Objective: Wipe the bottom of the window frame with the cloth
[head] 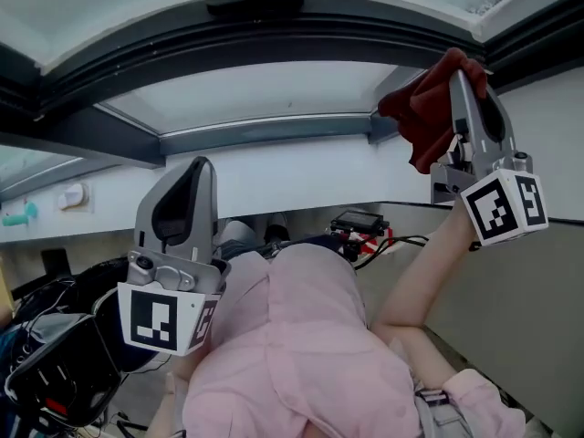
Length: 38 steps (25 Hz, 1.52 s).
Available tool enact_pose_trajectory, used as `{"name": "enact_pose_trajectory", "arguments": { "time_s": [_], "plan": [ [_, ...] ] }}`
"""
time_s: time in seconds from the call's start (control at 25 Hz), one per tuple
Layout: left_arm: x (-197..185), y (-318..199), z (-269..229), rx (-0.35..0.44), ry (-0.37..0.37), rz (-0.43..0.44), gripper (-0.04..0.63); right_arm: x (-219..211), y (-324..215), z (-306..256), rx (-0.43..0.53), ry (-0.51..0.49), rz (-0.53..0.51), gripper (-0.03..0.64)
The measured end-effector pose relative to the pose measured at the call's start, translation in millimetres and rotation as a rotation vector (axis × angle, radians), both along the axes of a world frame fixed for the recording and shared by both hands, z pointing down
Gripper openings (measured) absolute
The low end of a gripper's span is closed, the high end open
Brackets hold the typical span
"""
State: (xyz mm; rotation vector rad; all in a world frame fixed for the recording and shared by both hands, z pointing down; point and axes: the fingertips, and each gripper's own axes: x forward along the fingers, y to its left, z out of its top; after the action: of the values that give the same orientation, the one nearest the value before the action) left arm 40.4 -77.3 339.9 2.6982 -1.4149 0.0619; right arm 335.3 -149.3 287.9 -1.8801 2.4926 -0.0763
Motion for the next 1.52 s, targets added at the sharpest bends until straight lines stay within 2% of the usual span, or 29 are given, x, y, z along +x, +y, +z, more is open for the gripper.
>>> {"name": "enact_pose_trajectory", "arguments": {
  "time_s": [0.32,0.52,0.68,0.92,1.08,1.2,1.32,1.44,1.52],
  "plan": [
    [-18,10,3,-0.017,-0.008,0.027,0.0,-17,29,18,-0.057,0.021,0.034,0.055],
    [-31,17,4,-0.038,-0.001,0.054,0.0,-40,43,16,-0.061,0.034,0.047,0.055],
    [-42,23,-3,-0.026,-0.015,0.071,0.0,-54,55,10,-0.062,0.037,0.058,0.055],
    [-69,28,-11,0.016,-0.011,0.034,0.0,-78,61,11,-0.053,0.055,0.038,0.055],
    [-87,40,-8,0.03,-0.006,-0.005,0.0,-94,58,9,-0.034,0.104,0.019,0.055],
    [-99,53,-5,0.026,-0.009,-0.027,0.0,-101,49,1,-0.02,0.163,0.034,0.055],
    [-109,47,-8,0.037,-0.001,-0.043,0.0,-99,15,-11,-0.015,0.219,0.08,0.055],
    [-119,25,-9,0.021,0.018,-0.039,0.0,-107,-32,-6,-0.08,0.244,0.097,0.055],
    [-123,21,-11,0.017,0.029,-0.04,0.0,-126,-48,3,-0.123,0.263,0.063,0.055]
  ]
}}
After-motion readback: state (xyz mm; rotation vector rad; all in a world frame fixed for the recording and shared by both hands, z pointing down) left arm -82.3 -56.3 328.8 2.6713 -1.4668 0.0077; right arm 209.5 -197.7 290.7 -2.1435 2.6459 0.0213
